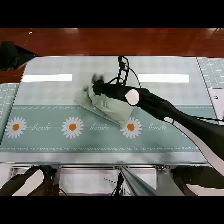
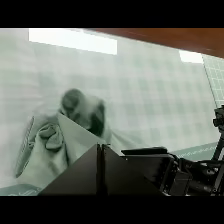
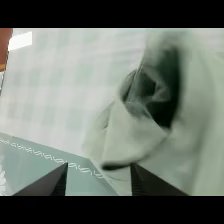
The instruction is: Fold the shirts.
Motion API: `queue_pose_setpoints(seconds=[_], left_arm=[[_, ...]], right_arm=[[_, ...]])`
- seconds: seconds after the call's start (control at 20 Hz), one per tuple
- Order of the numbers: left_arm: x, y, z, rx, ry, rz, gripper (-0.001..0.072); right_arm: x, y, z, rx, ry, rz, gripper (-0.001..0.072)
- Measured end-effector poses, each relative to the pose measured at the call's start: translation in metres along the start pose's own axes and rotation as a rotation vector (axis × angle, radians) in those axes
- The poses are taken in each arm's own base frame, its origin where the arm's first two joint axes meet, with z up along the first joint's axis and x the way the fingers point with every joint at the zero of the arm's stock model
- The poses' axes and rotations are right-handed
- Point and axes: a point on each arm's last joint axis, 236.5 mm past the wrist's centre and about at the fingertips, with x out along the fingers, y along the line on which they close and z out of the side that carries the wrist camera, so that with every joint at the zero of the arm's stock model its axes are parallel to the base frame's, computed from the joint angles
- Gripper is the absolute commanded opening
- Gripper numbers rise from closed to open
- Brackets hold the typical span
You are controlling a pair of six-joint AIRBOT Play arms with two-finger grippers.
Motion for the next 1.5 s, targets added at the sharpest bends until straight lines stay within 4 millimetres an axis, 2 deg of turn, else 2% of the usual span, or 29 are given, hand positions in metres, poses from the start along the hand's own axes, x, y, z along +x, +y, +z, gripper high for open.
queue_pose_setpoints(seconds=[0.15,0.25,0.35,0.5,0.55,0.6,0.65,0.75,0.85,1.0,1.15,1.2,1.3,1.35,1.5], left_arm=[[0.008,0.009,-0.018,-0.031,0.042,0.000,0.0027],[0.012,0.012,-0.026,-0.042,0.058,0.000,0.0027],[0.013,0.014,-0.029,-0.043,0.065,0.000,0.0027],[0.014,0.016,-0.032,-0.043,0.071,0.000,0.0027],[0.015,0.016,-0.032,-0.043,0.072,0.000,0.0027],[0.015,0.016,-0.032,-0.044,0.073,0.000,0.0027],[0.015,0.016,-0.033,-0.044,0.073,0.000,0.0027],[0.015,0.015,-0.033,-0.044,0.074,-0.004,0.0027],[0.015,0.011,-0.034,-0.049,0.079,-0.021,0.0027],[0.014,0.006,-0.035,-0.057,0.085,-0.044,0.0027],[0.014,0.001,-0.036,-0.063,0.086,-0.062,0.0027],[0.014,-0.001,-0.035,-0.066,0.084,-0.069,0.0027],[0.014,-0.004,-0.035,-0.069,0.083,-0.081,0.0027],[0.014,-0.004,-0.035,-0.071,0.083,-0.085,0.0027],[0.015,-0.005,-0.036,-0.060,0.086,-0.092,0.0027]], right_arm=[[-0.020,-0.007,0.005,-0.078,0.052,-0.026,0.0475],[-0.046,-0.027,0.012,-0.157,0.114,-0.091,0.0474],[-0.086,-0.069,0.019,-0.240,0.200,-0.228,0.0473],[-0.152,-0.154,0.022,-0.239,0.306,-0.482,0.0476],[-0.170,-0.178,0.015,-0.190,0.333,-0.535,0.0497],[-0.179,-0.193,0.004,-0.130,0.346,-0.550,0.0579],[-0.182,-0.206,-0.013,-0.049,0.367,-0.548,0.0584],[-0.172,-0.214,-0.042,0.105,0.363,-0.486,0.0584],[-0.151,-0.209,-0.069,0.247,0.343,-0.396,0.0584],[-0.117,-0.194,-0.086,0.365,0.279,-0.304,0.0584],[-0.087,-0.183,-0.089,0.473,0.179,-0.264,0.0578],[-0.080,-0.182,-0.089,0.501,0.148,-0.261,0.0495],[-0.071,-0.184,-0.087,0.534,0.094,-0.266,0.0009],[-0.069,-0.182,-0.084,0.541,0.077,-0.263,0.0017],[-0.072,-0.163,-0.051,0.500,0.011,-0.201,0.0017]])
